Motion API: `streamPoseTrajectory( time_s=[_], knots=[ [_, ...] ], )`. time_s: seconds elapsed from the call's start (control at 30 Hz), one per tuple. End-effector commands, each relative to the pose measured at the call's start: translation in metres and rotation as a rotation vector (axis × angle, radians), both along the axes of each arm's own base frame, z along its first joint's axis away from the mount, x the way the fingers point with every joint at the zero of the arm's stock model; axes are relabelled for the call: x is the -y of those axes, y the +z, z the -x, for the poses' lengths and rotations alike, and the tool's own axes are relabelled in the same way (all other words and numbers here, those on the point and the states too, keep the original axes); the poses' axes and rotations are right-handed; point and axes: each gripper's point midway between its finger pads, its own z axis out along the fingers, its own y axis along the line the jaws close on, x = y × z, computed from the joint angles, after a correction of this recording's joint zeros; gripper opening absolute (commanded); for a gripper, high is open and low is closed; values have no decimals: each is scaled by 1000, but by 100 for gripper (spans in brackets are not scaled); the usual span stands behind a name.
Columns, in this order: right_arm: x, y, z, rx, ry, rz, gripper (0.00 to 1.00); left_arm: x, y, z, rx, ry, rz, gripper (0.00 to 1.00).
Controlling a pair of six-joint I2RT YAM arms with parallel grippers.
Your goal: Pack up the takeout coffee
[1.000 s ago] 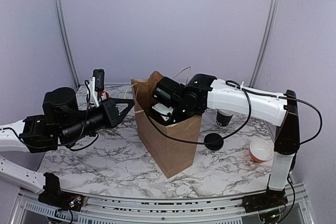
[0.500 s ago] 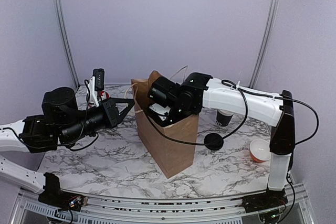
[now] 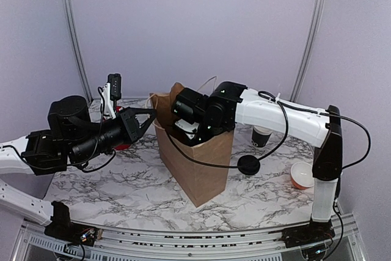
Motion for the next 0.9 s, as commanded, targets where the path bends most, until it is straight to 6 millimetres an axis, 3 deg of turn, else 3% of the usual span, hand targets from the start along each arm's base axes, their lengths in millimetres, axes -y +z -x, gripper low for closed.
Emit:
streamPoseTrajectory(
  time_s=[0.0,0.43,0.87],
  knots=[
    [0,28,-2,47,-9,-37,67,3,15,1,17,1,11,0],
    [-2,44,-1,70,-5,-70,75,7,17,-3,17,17,-10,0],
    [-2,62,0,98,-4,-111,91,6,17,-6,14,40,-21,0]
  ],
)
